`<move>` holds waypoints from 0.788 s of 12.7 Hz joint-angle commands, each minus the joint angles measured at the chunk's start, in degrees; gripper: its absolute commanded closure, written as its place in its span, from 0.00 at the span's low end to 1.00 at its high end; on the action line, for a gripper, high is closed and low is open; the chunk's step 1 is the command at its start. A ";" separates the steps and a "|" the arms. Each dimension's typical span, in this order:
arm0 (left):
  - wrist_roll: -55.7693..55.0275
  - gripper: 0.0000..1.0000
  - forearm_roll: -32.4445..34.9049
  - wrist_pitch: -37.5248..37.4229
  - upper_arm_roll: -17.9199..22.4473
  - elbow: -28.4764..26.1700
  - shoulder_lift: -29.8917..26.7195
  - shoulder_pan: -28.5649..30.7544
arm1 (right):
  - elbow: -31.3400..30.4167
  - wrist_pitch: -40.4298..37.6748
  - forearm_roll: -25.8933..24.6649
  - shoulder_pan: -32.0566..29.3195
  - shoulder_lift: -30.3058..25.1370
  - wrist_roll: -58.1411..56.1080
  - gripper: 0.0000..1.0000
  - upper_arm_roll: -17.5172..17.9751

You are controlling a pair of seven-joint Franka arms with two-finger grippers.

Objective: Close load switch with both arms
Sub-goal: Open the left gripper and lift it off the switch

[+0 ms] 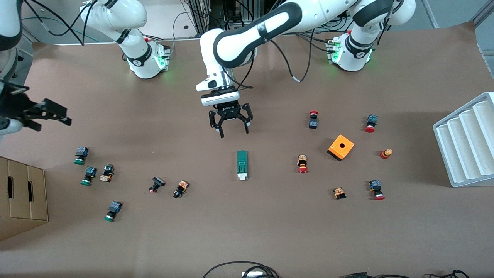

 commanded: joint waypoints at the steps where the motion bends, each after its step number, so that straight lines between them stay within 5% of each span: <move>1: 6.87 0.00 -5.89 1.45 -0.51 0.17 -4.21 1.92 | -0.86 1.04 -0.98 -2.01 -0.74 -1.85 0.00 0.30; 10: 28.14 0.00 -23.38 3.03 -0.42 6.59 -12.74 7.10 | -0.25 2.71 -0.89 -0.70 2.15 5.16 0.00 0.83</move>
